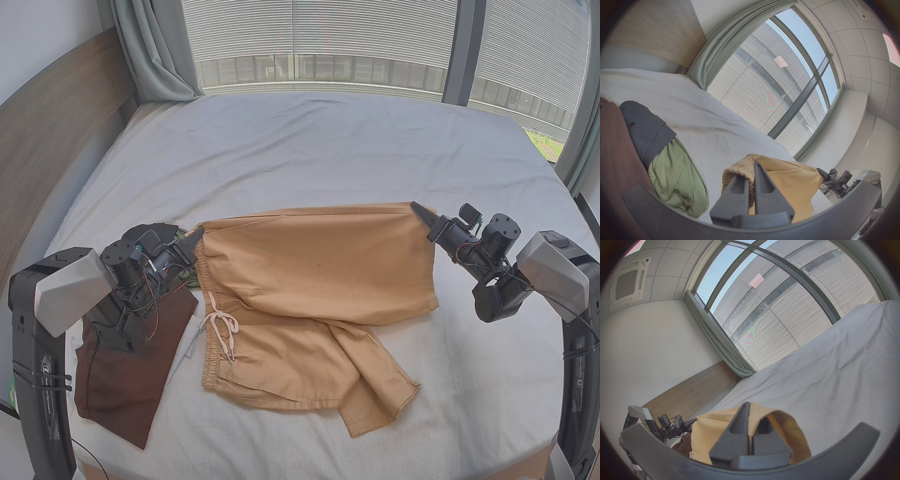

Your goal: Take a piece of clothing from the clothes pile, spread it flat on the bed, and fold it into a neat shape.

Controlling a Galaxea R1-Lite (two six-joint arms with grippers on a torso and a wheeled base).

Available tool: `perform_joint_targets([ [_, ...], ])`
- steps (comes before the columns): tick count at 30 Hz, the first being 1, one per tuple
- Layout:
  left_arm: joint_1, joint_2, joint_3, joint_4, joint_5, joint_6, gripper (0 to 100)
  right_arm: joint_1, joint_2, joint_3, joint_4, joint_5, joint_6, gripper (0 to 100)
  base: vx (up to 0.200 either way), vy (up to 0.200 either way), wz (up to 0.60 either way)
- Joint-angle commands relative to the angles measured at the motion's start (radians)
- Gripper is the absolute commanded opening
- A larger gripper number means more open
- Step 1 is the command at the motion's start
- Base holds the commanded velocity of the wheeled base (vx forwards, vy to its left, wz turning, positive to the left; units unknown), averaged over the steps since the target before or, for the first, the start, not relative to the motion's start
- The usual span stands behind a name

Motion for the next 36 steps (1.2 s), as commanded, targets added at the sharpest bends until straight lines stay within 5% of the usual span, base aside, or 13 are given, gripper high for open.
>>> perform_joint_targets([
  [1, -0.002, 0.016, -0.017, 0.0, -0.002, -0.011, 0, 0.003, 0.009, -0.006, 0.001, 0.002, 0.0, 0, 0.0, 0.0, 0.0],
  [2, -0.002, 0.016, -0.019, 0.0, -0.002, -0.011, 0, 0.003, 0.009, -0.006, 0.001, 0.002, 0.0, 0, 0.0, 0.0, 0.0],
  [3, -0.002, 0.017, -0.03, 0.0, 0.0, -0.013, 100, 0.003, 0.009, -0.006, 0.004, 0.002, 0.002, 100, 0.0, 0.0, 0.0],
  [12, -0.008, 0.014, -0.042, 0.0, 0.001, -0.071, 100, 0.001, 0.024, -0.036, 0.018, -0.035, 0.0, 100, 0.0, 0.0, 0.0],
  [20, -0.011, -0.007, 0.016, 0.0, 0.014, -0.068, 100, 0.02, -0.046, 0.129, -0.002, -0.037, -0.009, 100, 0.0, 0.0, 0.0],
  [33, 0.018, -0.173, 0.303, -0.002, -0.008, -0.056, 100, 0.064, -0.181, 0.395, -0.057, -0.038, -0.024, 100, 0.0, 0.0, 0.0],
  [36, 0.026, -0.263, 0.444, -0.002, -0.075, -0.039, 100, 0.07, -0.216, 0.467, -0.057, -0.038, -0.058, 100, 0.0, 0.0, 0.0],
])
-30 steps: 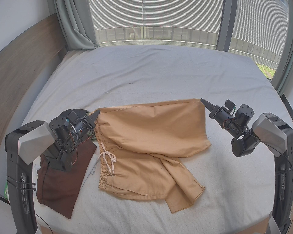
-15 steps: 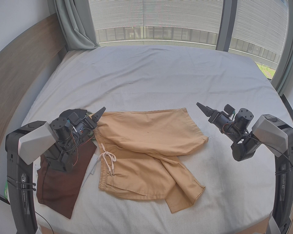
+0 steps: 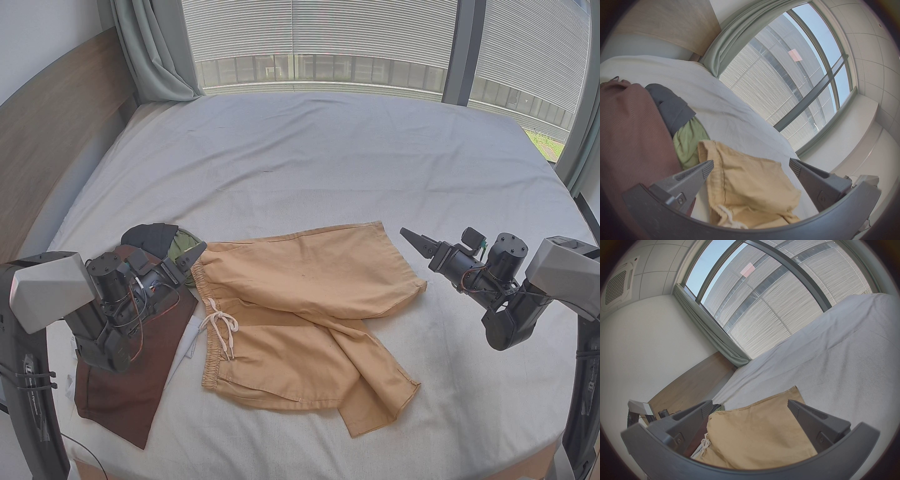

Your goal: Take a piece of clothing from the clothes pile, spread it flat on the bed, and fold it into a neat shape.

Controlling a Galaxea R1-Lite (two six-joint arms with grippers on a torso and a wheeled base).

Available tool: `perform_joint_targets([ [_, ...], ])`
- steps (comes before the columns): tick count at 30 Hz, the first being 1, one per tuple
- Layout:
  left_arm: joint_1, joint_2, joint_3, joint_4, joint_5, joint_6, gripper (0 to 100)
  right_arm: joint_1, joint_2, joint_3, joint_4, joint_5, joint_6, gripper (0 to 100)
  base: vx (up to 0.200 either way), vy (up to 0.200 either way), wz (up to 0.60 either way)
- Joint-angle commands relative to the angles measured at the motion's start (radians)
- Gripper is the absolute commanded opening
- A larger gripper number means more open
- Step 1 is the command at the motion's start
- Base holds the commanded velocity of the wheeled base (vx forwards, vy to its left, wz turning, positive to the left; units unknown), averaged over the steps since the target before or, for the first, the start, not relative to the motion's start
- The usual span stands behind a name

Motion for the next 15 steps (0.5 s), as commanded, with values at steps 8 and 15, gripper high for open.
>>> perform_joint_targets([
  [8, 0.059, -0.348, 0.406, -0.001, -0.261, 0.073, 100, 0.057, -0.217, 0.265, 0.002, 0.003, -0.049, 100, 0.0, 0.0, 0.0],
  [15, 0.065, -0.439, 0.449, -0.001, -0.404, 0.082, 100, 0.073, -0.289, 0.424, 0.002, 0.008, -0.049, 100, 0.0, 0.0, 0.0],
])
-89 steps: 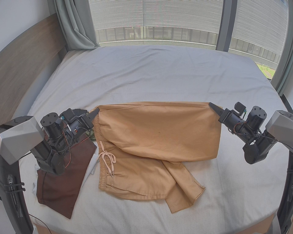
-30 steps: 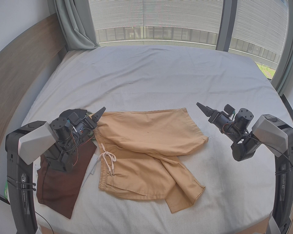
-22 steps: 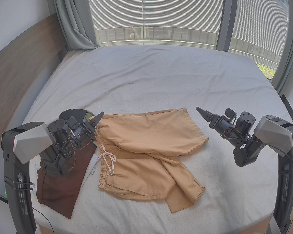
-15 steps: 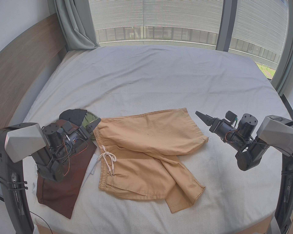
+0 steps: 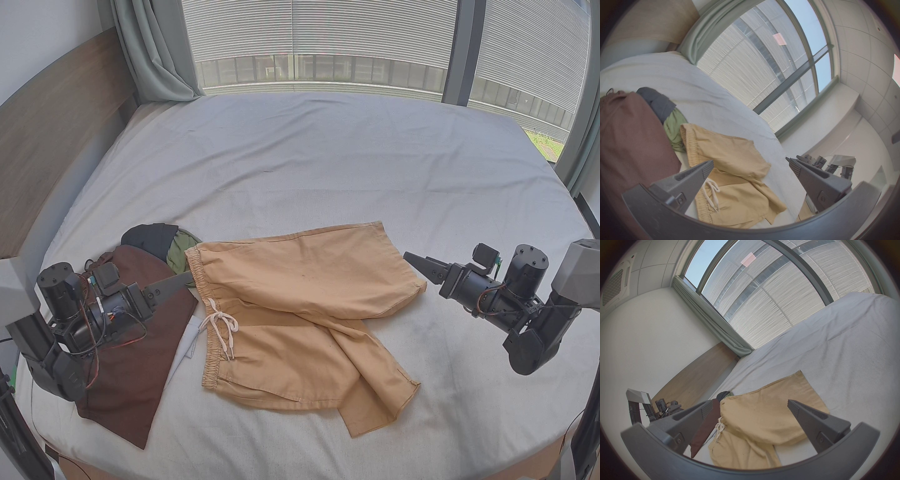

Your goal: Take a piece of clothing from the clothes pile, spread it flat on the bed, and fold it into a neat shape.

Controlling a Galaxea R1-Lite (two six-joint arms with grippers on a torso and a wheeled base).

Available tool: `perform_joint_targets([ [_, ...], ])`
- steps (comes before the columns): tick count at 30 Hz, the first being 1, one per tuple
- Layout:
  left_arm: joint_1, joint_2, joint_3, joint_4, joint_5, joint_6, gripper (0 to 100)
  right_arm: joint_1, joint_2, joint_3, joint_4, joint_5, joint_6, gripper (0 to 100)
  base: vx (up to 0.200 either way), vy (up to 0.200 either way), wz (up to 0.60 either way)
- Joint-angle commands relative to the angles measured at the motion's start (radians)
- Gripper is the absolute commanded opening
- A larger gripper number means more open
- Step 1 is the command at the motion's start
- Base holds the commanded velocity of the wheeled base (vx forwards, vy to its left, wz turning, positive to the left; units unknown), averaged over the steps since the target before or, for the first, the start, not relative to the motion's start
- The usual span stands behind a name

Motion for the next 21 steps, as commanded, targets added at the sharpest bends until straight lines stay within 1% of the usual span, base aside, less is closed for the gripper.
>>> perform_joint_targets([
  [1, 0.012, -0.123, 0.064, 0.0, -0.091, 0.009, 100, 0.016, -0.089, 0.124, -0.001, 0.006, -0.002, 100, 0.0, 0.0, 0.0],
  [2, 0.012, -0.123, 0.064, 0.0, -0.091, 0.009, 100, 0.016, -0.089, 0.124, -0.001, 0.006, -0.002, 100, 0.0, 0.0, 0.0],
  [3, 0.012, -0.124, 0.078, 0.0, -0.114, 0.027, 100, 0.011, -0.092, 0.155, -0.001, 0.019, 0.0, 100, 0.0, 0.0, 0.0],
  [4, 0.012, -0.118, 0.086, 0.002, -0.119, 0.072, 100, 0.005, -0.089, 0.171, -0.001, 0.046, -0.003, 100, 0.0, 0.0, 0.0],
  [5, 0.012, -0.116, 0.087, 0.002, -0.12, 0.087, 100, 0.004, -0.089, 0.173, -0.001, 0.049, -0.003, 100, 0.0, 0.0, 0.0],
  [6, 0.013, -0.115, 0.087, 0.002, -0.12, 0.095, 100, 0.004, -0.089, 0.173, -0.001, 0.049, -0.003, 100, 0.0, 0.0, 0.0],
  [7, 0.016, -0.106, 0.089, 0.002, -0.122, 0.13, 100, 0.004, -0.089, 0.173, -0.001, 0.049, -0.002, 100, 0.0, 0.0, 0.0],
  [10, 0.023, -0.081, 0.09, 0.0, -0.125, 0.182, 100, 0.01, -0.089, 0.178, -0.001, 0.049, -0.002, 100, 0.0, 0.0, 0.0],
  [12, 0.035, -0.07, 0.086, 0.0, -0.146, 0.22, 100, 0.014, -0.092, 0.188, -0.001, 0.049, -0.003, 100, 0.0, 0.0, 0.0],
  [13, 0.035, -0.069, 0.087, 0.0, -0.149, 0.223, 100, 0.014, -0.092, 0.19, -0.001, 0.049, -0.003, 100, 0.0, 0.0, 0.0],
  [15, 0.046, -0.064, 0.097, 0.002, -0.183, 0.269, 100, 0.018, -0.112, 0.21, -0.001, 0.049, -0.005, 100, 0.0, 0.0, 0.0],
  [19, 0.052, -0.066, 0.121, 0.002, -0.191, 0.296, 100, 0.016, -0.124, 0.216, 0.0, 0.049, -0.002, 100, 0.0, 0.0, 0.0],
  [21, 0.056, -0.067, 0.13, 0.002, -0.212, 0.302, 100, 0.013, -0.122, 0.228, 0.002, 0.049, 0.001, 100, 0.0, 0.0, 0.0],
])
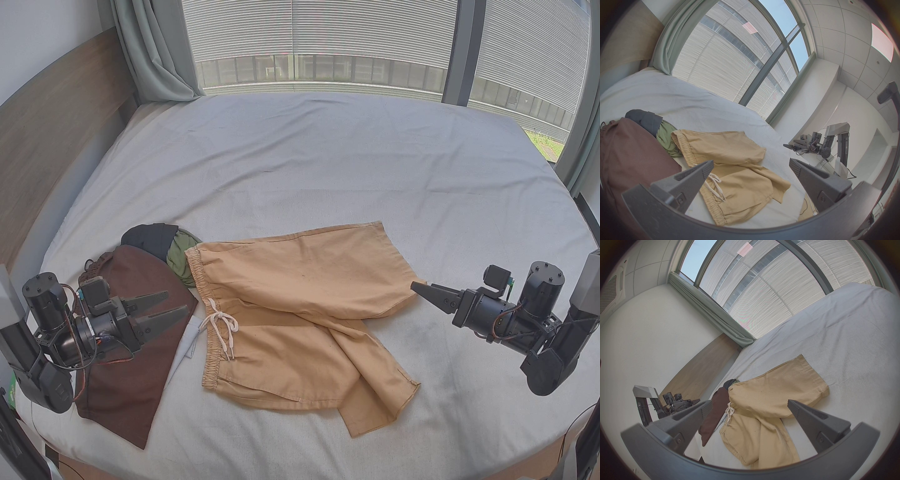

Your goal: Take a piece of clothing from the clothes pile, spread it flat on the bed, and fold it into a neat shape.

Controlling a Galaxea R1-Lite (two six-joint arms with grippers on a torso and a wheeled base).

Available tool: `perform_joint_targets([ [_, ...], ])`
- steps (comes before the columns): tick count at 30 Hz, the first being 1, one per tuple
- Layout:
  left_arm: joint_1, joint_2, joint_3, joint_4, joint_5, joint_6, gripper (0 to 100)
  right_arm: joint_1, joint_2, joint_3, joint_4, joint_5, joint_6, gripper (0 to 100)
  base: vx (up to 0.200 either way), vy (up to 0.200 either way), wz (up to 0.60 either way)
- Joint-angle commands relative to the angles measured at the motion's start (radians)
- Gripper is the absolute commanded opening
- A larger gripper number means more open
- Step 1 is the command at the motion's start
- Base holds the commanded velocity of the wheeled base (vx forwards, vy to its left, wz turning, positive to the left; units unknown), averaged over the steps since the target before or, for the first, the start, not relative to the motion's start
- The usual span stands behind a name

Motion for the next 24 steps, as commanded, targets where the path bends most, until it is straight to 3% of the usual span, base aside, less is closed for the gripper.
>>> perform_joint_targets([
  [1, 0.012, 0.007, 0.017, -0.002, -0.026, 0.009, 100, -0.003, -0.011, 0.026, 0.002, 0.001, 0.003, 100, 0.0, 0.0, 0.0],
  [4, 0.027, 0.007, 0.026, 0.0, -0.066, 0.014, 100, -0.003, -0.01, 0.041, 0.003, 0.001, 0.003, 100, 0.0, 0.0, 0.0],
  [20, 0.05, 0.063, 0.035, -0.002, -0.067, 0.021, 100, 0.01, 0.001, 0.11, 0.002, 0.007, 0.004, 100, 0.0, 0.0, 0.0],
  [24, 0.05, 0.108, 0.031, 0.0, -0.061, 0.104, 100, 0.01, 0.047, 0.126, 0.0, 0.005, 0.006, 100, 0.0, 0.0, 0.0],
])
